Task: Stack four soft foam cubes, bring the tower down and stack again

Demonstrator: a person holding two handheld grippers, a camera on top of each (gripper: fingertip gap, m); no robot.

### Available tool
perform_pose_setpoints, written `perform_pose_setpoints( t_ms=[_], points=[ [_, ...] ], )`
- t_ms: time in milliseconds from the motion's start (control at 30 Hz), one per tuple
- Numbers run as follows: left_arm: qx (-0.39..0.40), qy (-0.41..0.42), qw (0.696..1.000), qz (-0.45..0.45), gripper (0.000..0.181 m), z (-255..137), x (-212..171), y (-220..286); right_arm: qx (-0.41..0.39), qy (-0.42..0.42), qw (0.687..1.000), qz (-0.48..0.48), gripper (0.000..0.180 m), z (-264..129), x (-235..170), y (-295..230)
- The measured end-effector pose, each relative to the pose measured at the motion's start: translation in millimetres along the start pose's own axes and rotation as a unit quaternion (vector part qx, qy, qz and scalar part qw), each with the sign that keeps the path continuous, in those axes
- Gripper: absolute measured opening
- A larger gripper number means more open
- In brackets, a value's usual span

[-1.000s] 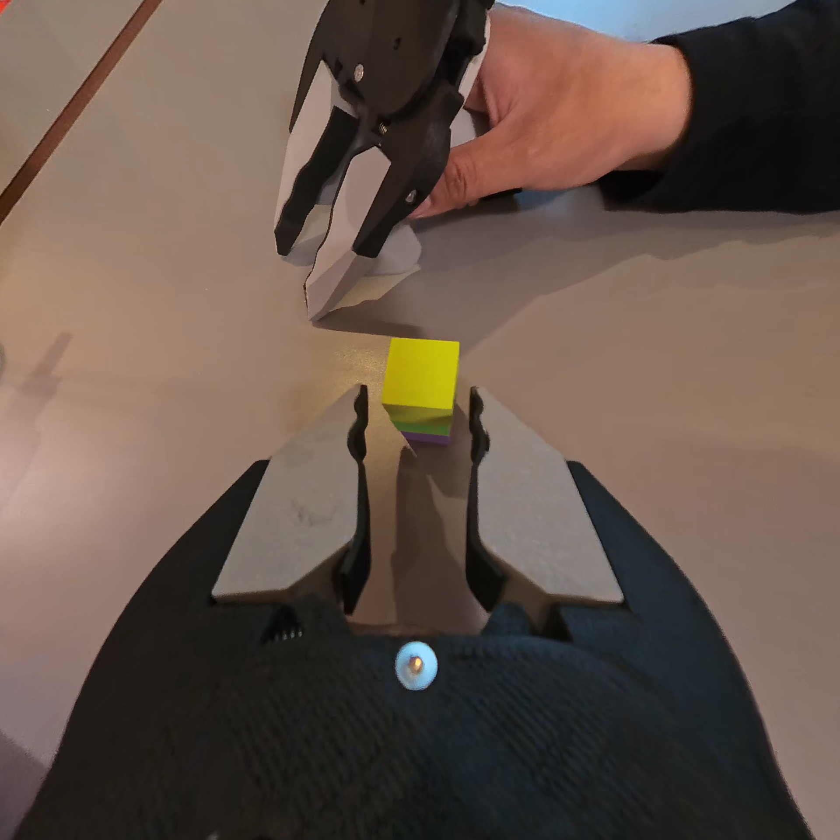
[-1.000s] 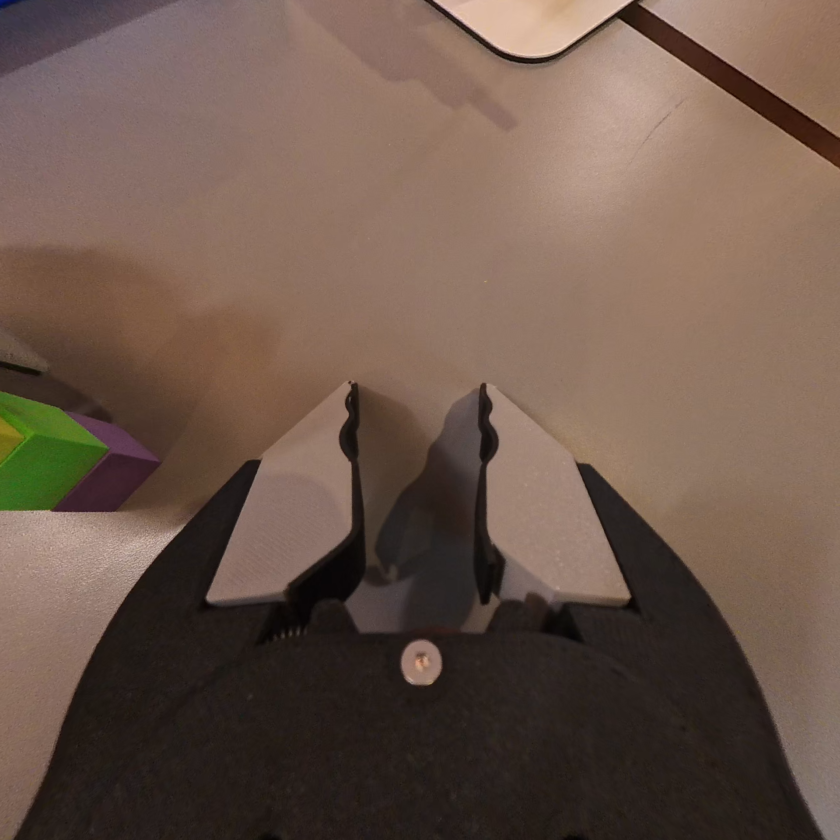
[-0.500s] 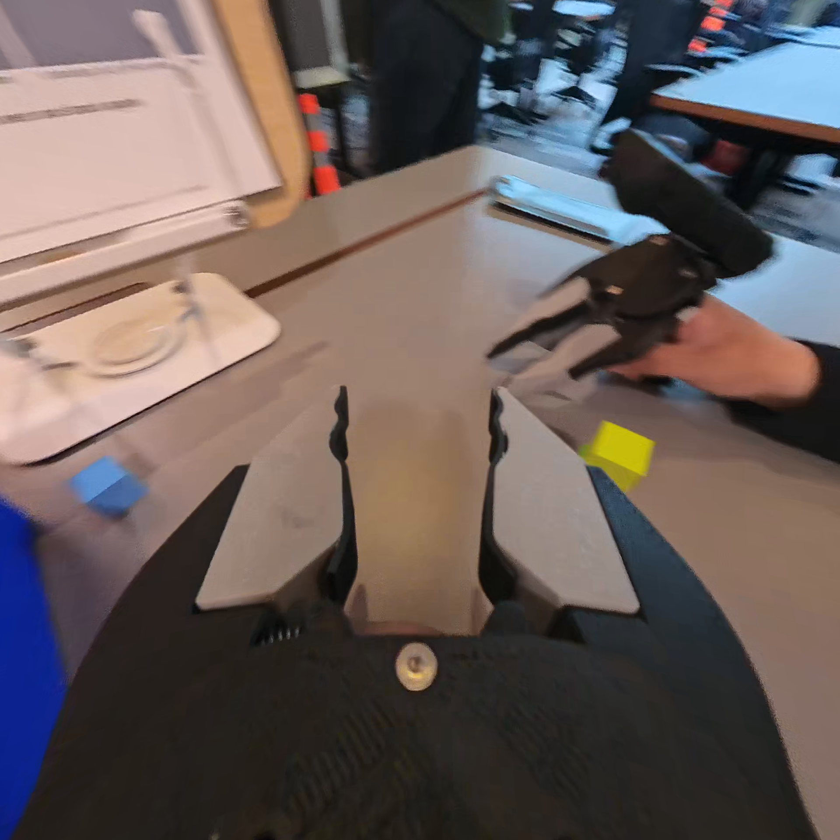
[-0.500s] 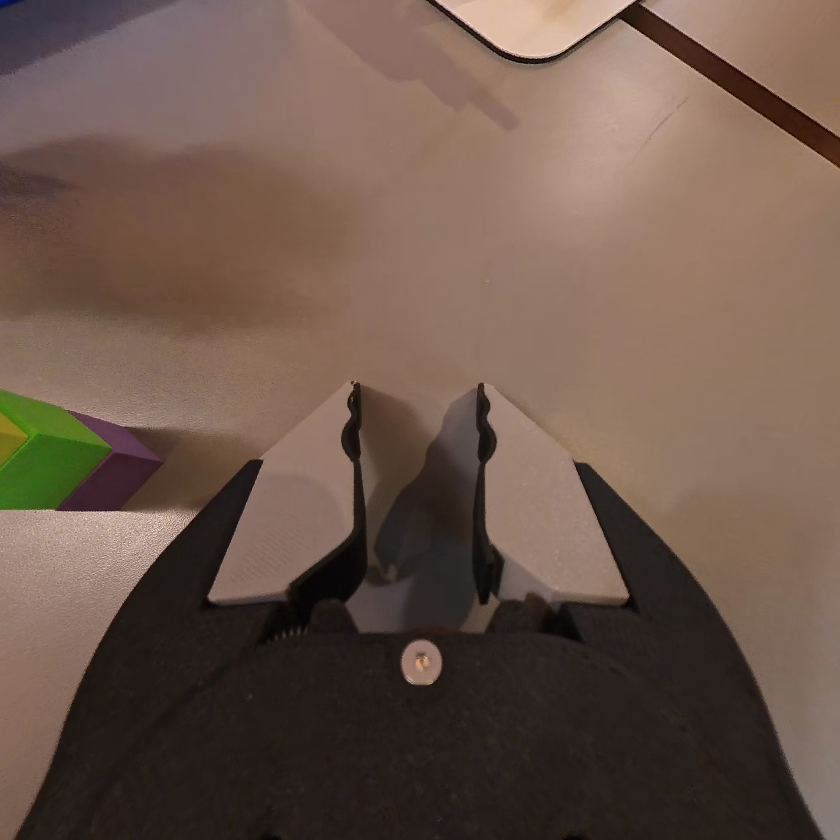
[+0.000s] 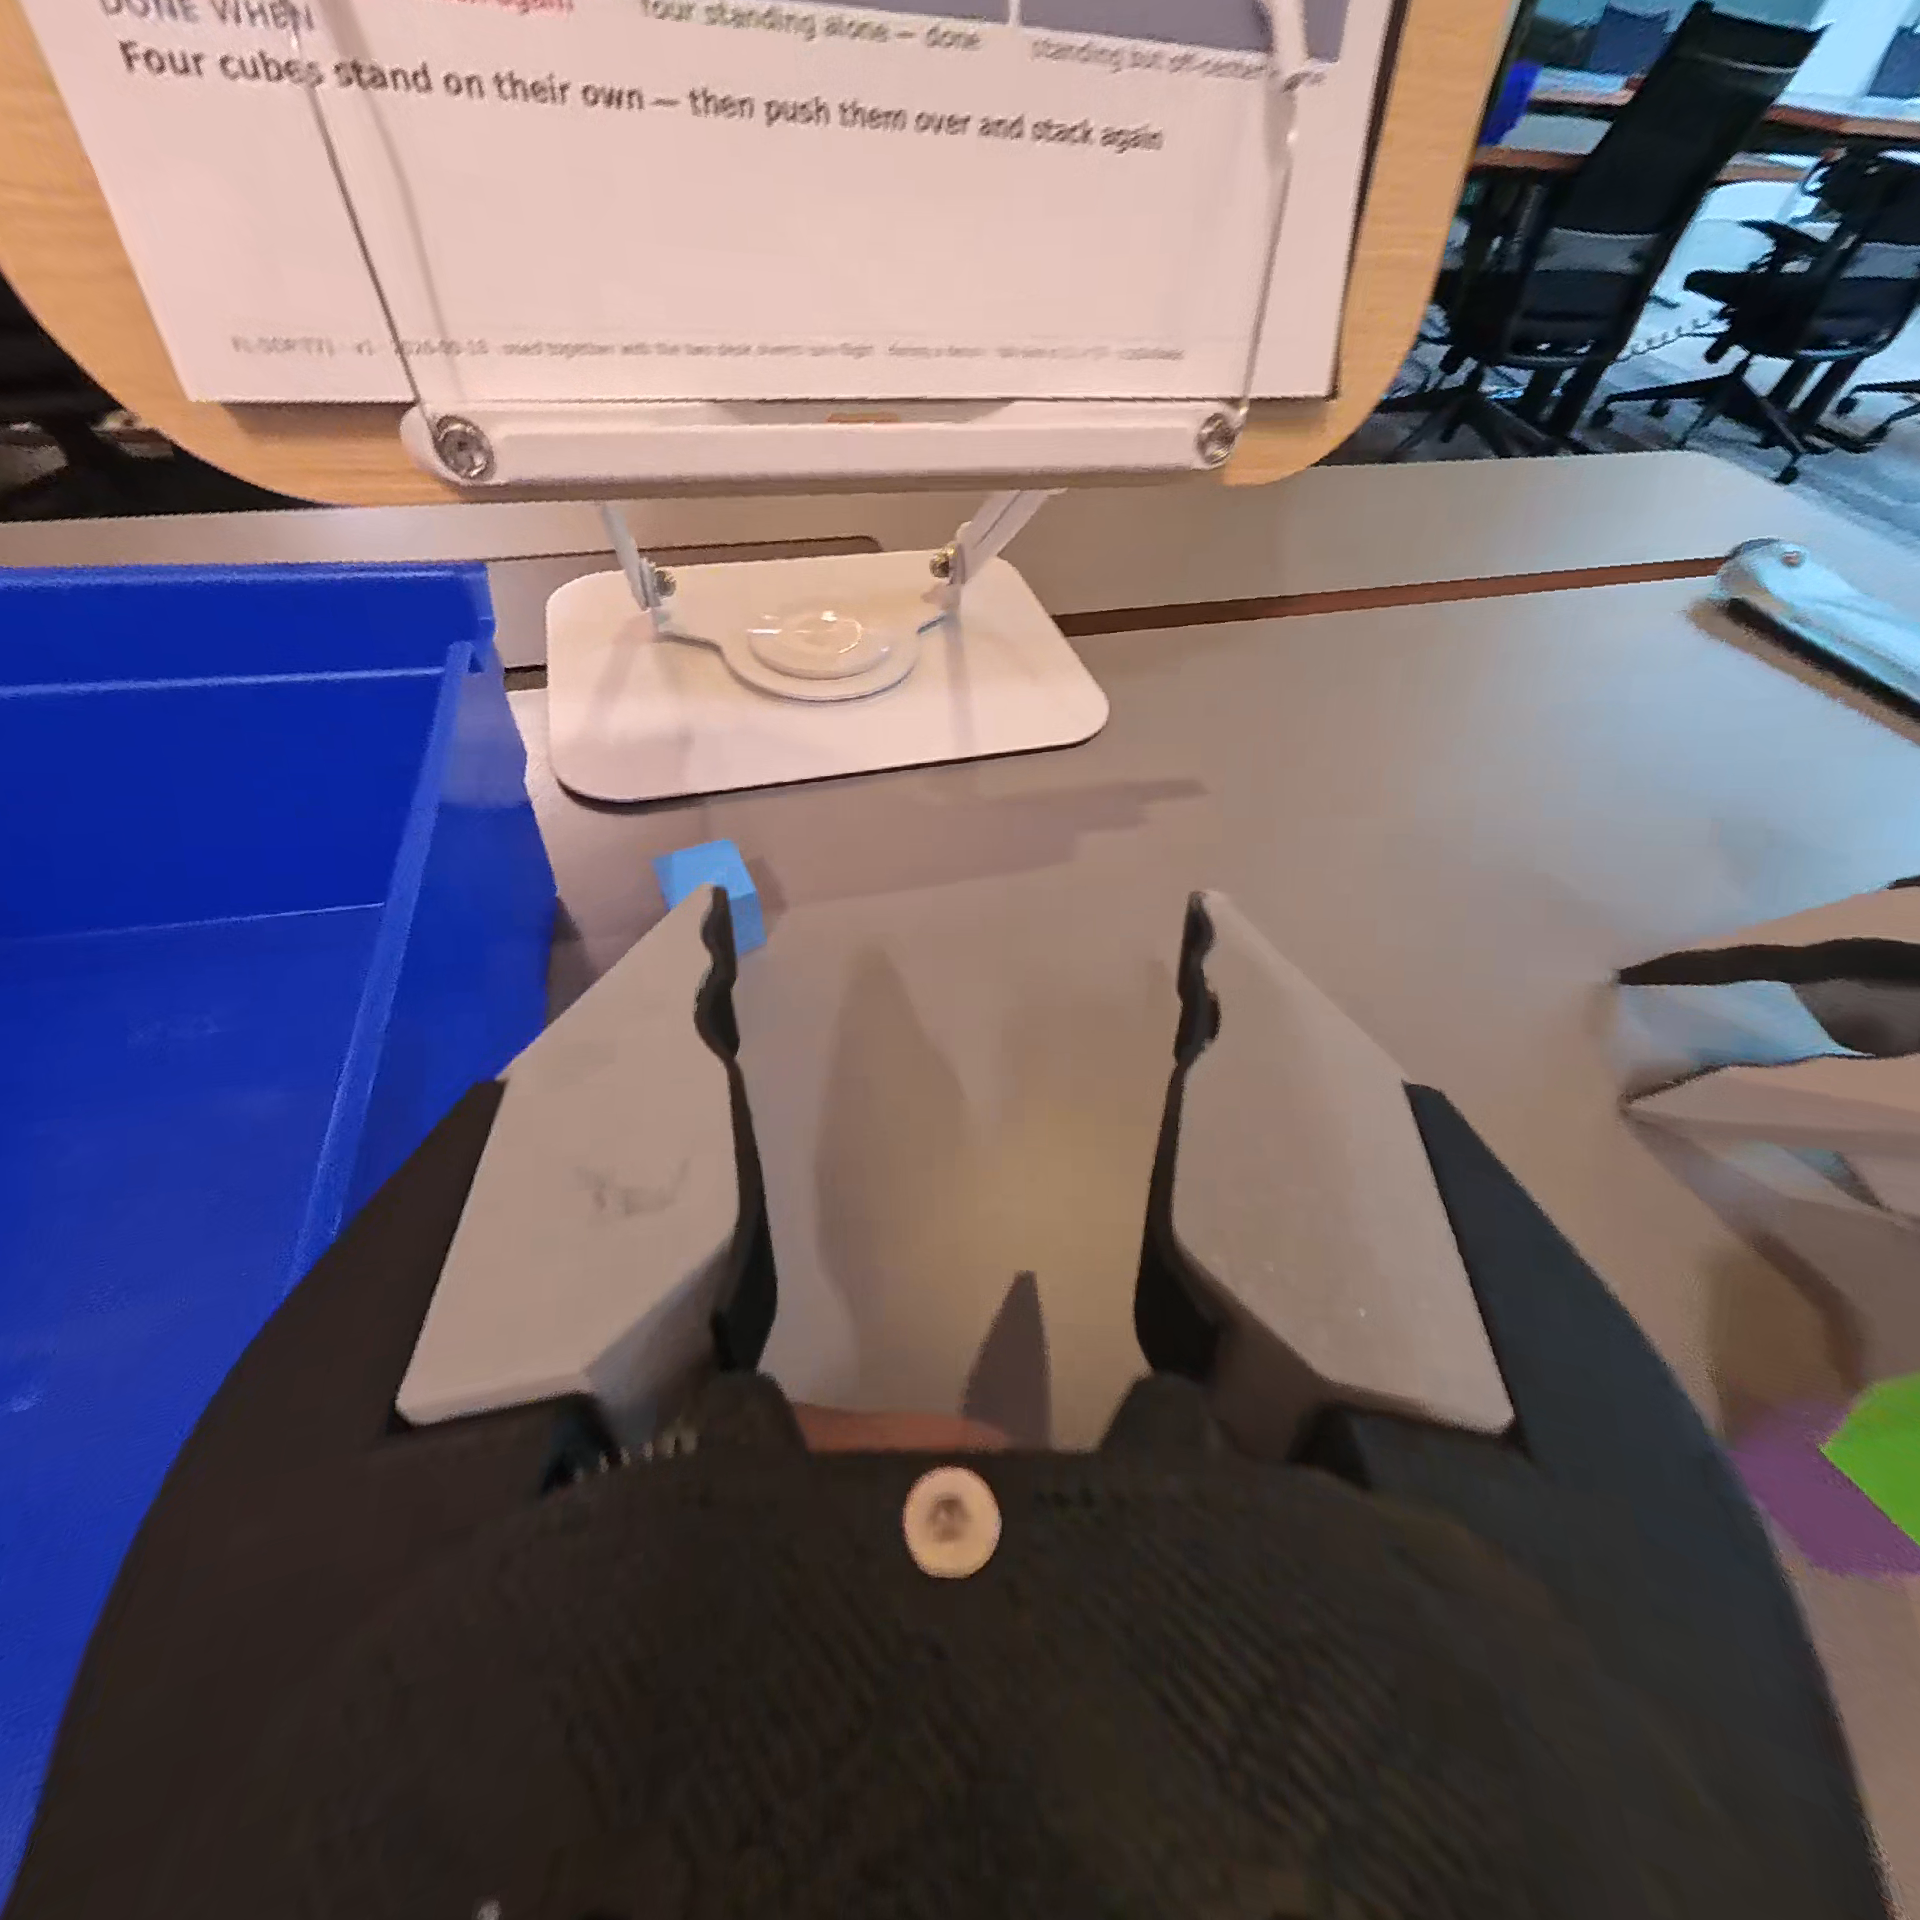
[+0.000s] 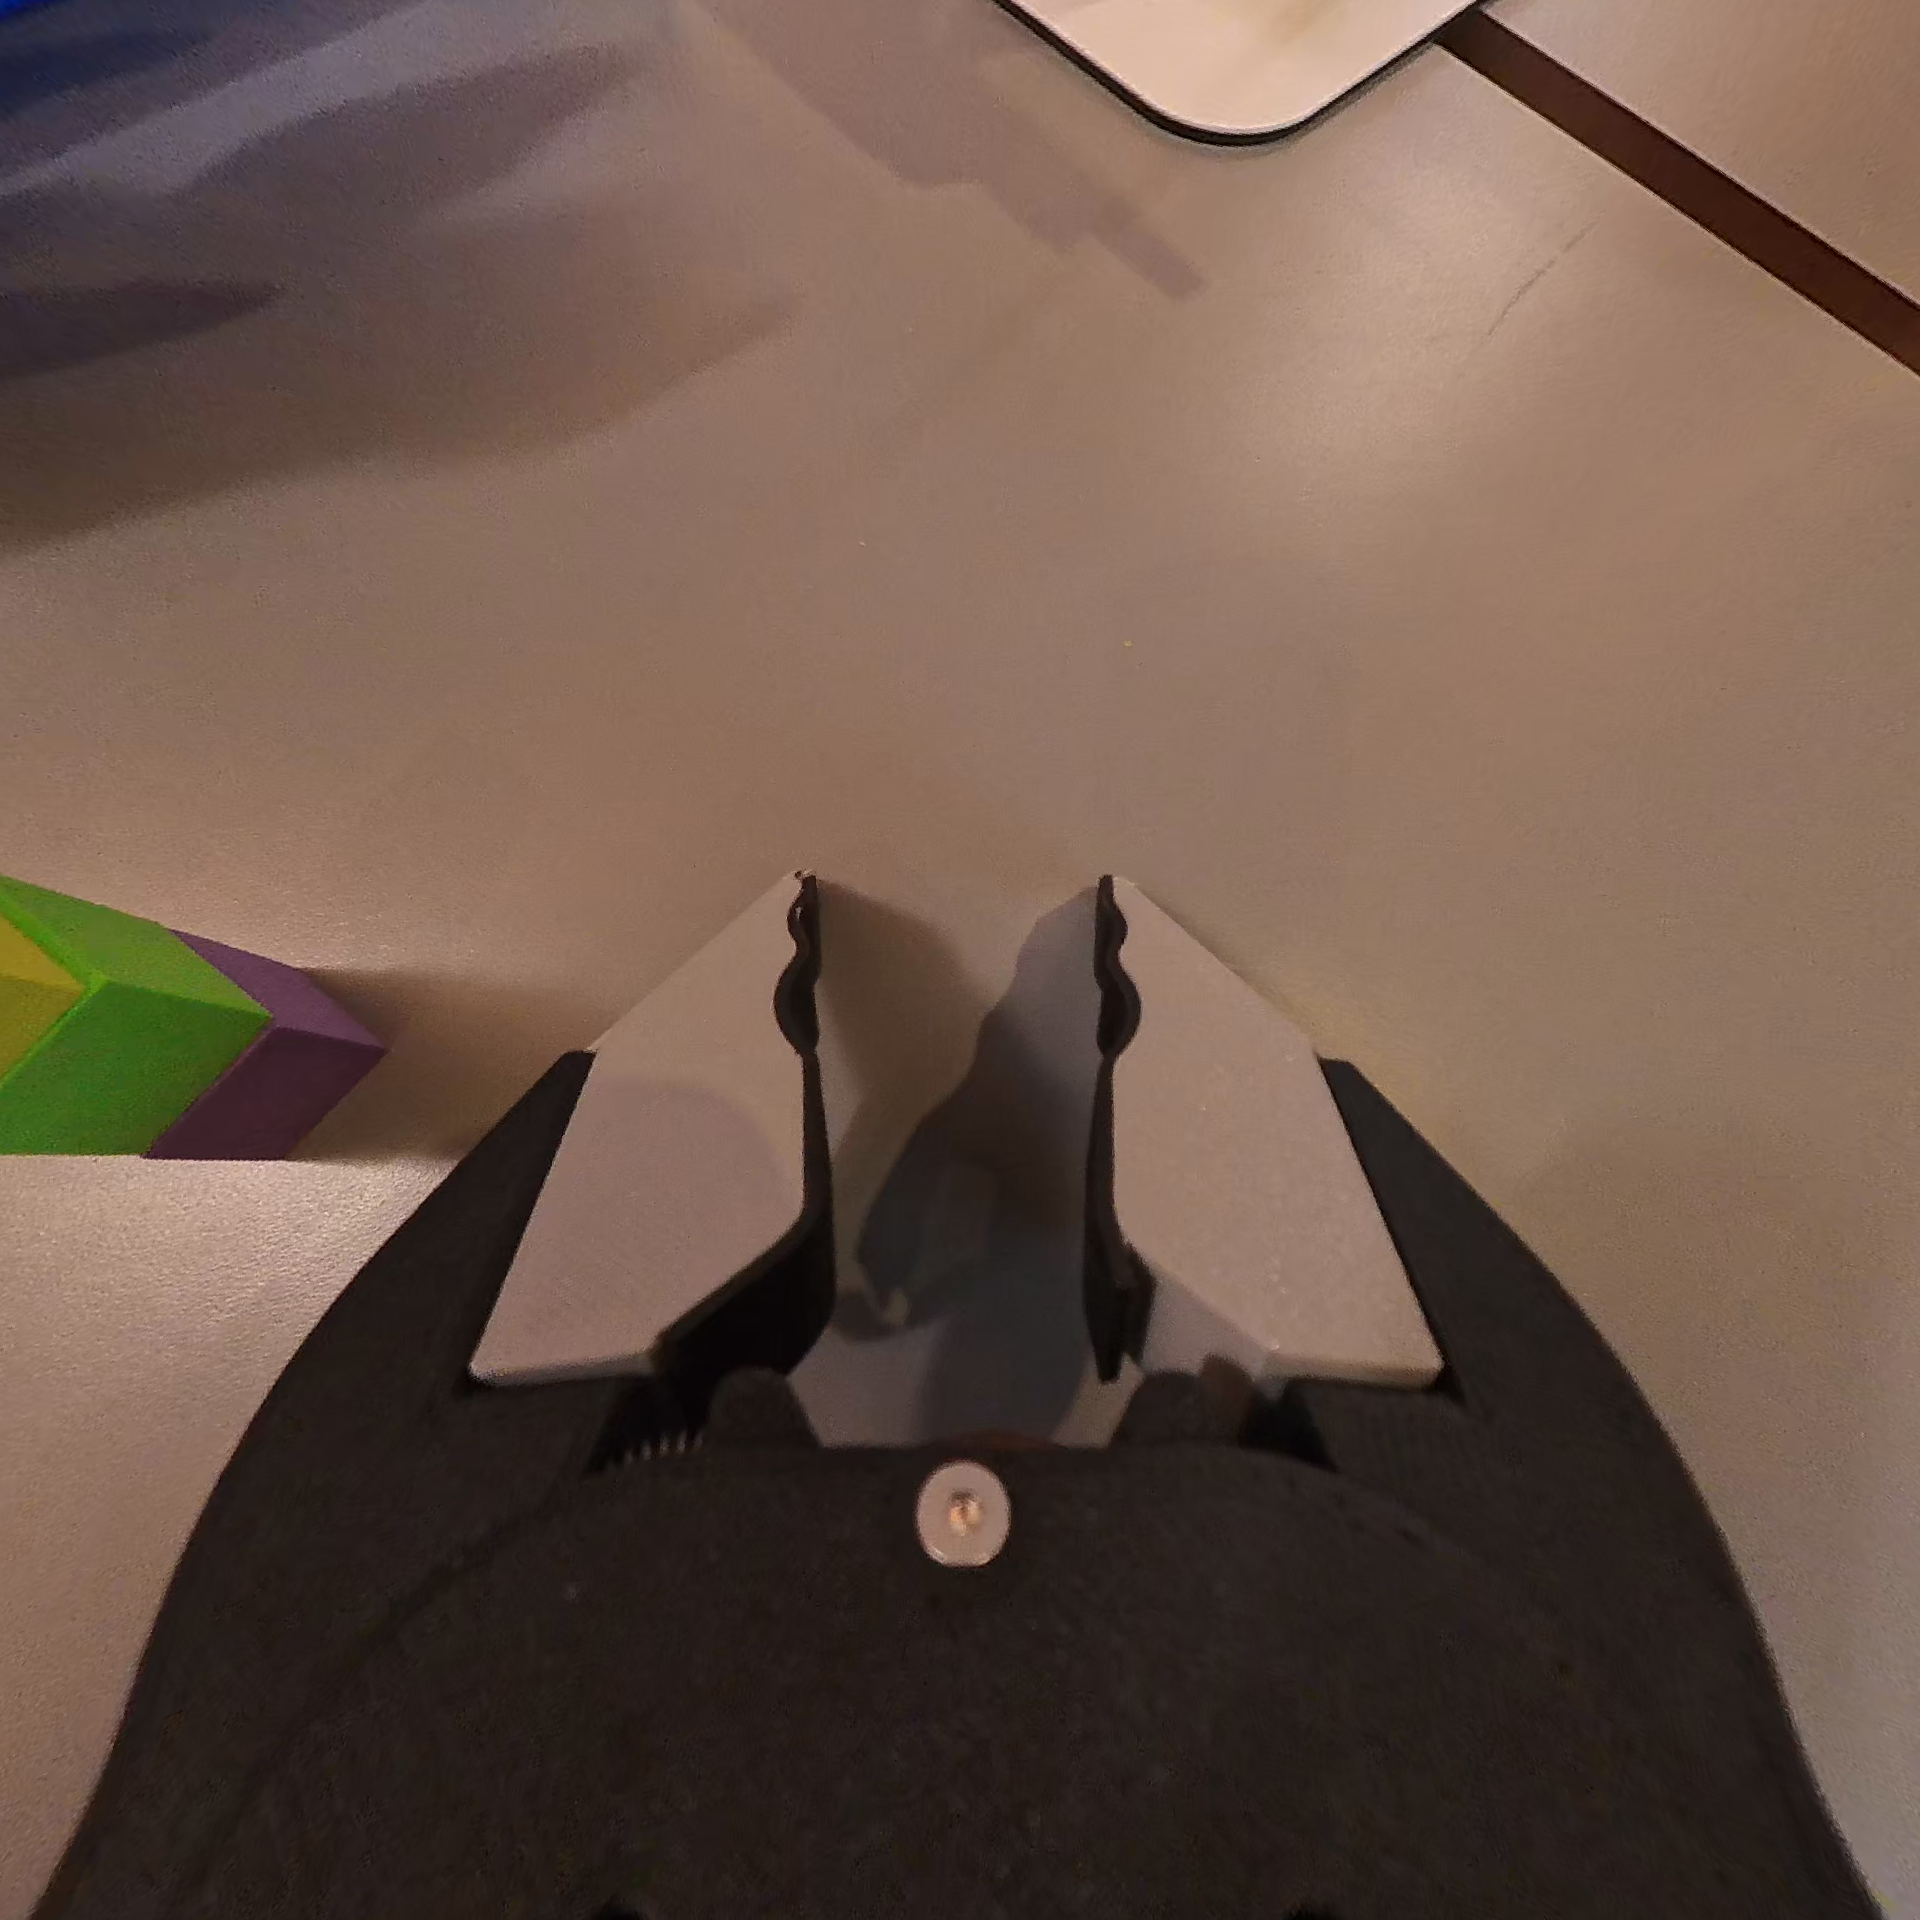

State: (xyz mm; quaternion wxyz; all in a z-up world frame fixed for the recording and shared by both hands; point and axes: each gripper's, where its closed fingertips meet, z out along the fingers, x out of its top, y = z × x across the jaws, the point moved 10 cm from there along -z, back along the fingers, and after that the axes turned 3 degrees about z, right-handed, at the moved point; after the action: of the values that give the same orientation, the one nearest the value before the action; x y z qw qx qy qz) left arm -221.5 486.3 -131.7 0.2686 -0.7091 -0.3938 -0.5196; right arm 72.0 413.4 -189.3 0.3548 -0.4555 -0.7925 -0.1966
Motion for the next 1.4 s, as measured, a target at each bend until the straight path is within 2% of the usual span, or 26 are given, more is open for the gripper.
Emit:
perform_pose_setpoints(
  t_ms=[167,300,600,667,733,867,933,967,1000,1200,1400],
  points=[
    [0.059,-0.020,0.998,-0.021,0.076,18,-11,-7,0.000,0.000,1.000,0.000,0.051,0,0,0],
    [0.100,-0.046,0.994,-0.014,0.078,36,-20,-14,0.001,0.000,1.000,0.001,0.051,0,0,0],
    [0.166,-0.148,0.974,-0.040,0.071,82,-20,-37,0.002,0.000,1.000,-0.001,0.053,0,0,-1],
    [0.180,-0.162,0.970,-0.037,0.059,91,-19,-43,0.003,0.000,1.000,-0.001,0.053,1,1,-1],
    [0.185,-0.170,0.967,-0.035,0.059,99,-17,-47,0.003,0.000,1.000,-0.001,0.053,1,1,-1],
    [0.151,-0.204,0.966,-0.056,0.061,115,-19,-53,0.004,0.000,1.000,-0.001,0.053,1,1,-1],
    [0.146,-0.200,0.967,-0.063,0.054,115,-19,-55,0.005,-0.001,1.000,-0.003,0.055,1,1,-1],
    [0.135,-0.196,0.969,-0.066,0.045,114,-18,-55,0.005,-0.001,1.000,-0.003,0.055,1,1,-2],
    [0.117,-0.191,0.972,-0.070,0.027,113,-18,-54,0.006,-0.001,1.000,-0.003,0.055,2,1,-2],
    [0.030,-0.121,0.990,-0.070,0.027,88,-17,-40,0.006,-0.001,1.000,-0.003,0.055,2,1,-2],
    [-0.123,-0.092,0.988,-0.034,0.027,57,-11,3,0.006,-0.001,1.000,-0.004,0.056,1,1,-2]
  ],
)
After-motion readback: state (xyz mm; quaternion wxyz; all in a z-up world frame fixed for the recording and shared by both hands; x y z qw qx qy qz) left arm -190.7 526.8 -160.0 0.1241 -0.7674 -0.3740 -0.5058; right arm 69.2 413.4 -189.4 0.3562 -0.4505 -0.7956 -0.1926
